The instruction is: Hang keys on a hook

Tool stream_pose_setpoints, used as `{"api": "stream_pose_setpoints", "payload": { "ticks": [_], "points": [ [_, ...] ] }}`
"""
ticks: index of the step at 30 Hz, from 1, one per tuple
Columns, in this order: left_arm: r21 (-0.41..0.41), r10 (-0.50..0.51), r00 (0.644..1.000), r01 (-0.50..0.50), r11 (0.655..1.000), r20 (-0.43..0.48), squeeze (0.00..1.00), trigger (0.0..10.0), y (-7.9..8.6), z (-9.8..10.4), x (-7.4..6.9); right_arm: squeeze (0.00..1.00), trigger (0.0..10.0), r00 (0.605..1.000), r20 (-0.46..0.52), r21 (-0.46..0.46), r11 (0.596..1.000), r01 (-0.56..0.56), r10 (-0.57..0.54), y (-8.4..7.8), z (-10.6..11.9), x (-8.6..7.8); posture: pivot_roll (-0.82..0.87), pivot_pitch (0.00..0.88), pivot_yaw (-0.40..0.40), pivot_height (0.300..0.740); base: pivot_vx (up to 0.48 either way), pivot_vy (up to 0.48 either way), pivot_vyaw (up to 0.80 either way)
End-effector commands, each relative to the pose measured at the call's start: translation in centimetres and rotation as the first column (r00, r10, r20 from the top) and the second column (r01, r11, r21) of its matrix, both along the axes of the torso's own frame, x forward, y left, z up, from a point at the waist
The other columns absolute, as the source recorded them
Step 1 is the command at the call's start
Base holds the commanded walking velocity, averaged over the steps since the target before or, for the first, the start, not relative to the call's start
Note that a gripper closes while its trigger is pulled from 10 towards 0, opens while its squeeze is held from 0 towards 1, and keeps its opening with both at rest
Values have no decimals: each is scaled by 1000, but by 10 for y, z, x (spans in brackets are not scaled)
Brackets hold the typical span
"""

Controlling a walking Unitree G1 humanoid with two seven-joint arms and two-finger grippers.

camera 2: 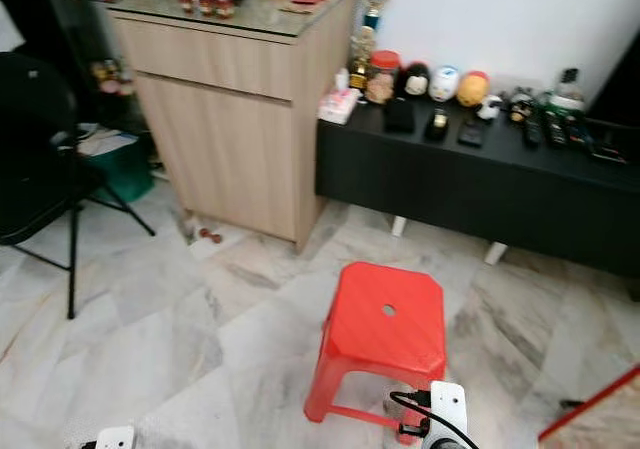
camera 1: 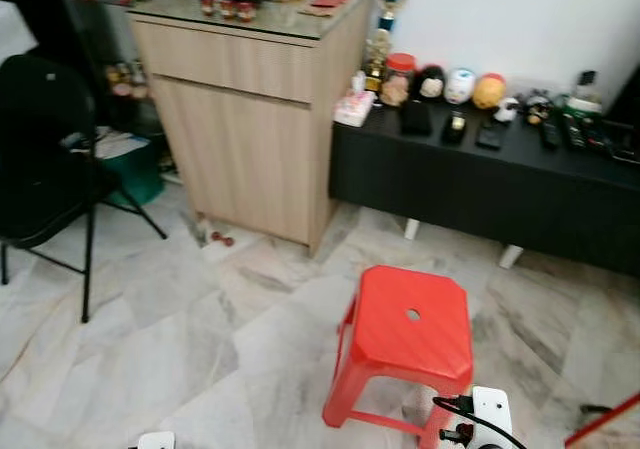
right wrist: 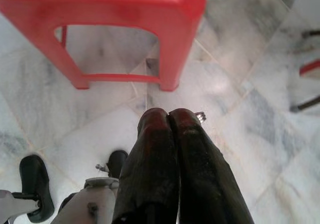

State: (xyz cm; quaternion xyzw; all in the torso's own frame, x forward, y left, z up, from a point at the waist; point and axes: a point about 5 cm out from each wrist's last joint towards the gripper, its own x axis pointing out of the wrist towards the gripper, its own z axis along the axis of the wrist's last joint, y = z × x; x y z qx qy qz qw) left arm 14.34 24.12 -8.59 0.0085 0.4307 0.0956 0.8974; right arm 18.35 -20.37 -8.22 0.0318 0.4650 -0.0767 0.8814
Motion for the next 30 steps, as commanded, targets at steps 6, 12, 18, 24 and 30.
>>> {"api": "stream_pose_setpoints", "payload": {
  "ticks": [6, 12, 18, 24, 30],
  "points": [
    [19, -39, 999, 39, 999, -32, 0, 10000, 4, 0, 1, 0, 10000, 1000, -8, 12, 1000, 19, -19, 5, -2, -3, 183, 0, -5, 740, 0, 0, -755],
    [27, -43, 999, 44, 999, -30, 0, 10000, 5, 2, 5, 0, 10000, 1000, -11, 17, 1000, 24, -24, 7, -3, -3, 200, 0, -8, 740, 0, 0, -751],
    [39, -42, 999, 44, 998, -32, 0, 10000, 8, 3, 6, 0, 10000, 1000, -3, 23, 999, 23, -23, 11, -2, 1, 217, 0, 1, 740, 0, 0, -750],
    [55, -52, 998, 53, 997, -34, 0, 10000, 13, 5, 8, 0, 10000, 999, 9, 41, 998, 36, -37, 17, -1, 3, 227, 0, 26, 740, 0, 0, -748],
    [68, -58, 998, 60, 996, -37, 0, 10000, 17, 7, 8, 0, 10000, 998, 7, 51, 997, 55, -55, 21, -3, 0, 214, 0, 41, 740, 0, 0, -696]
  ]
}}
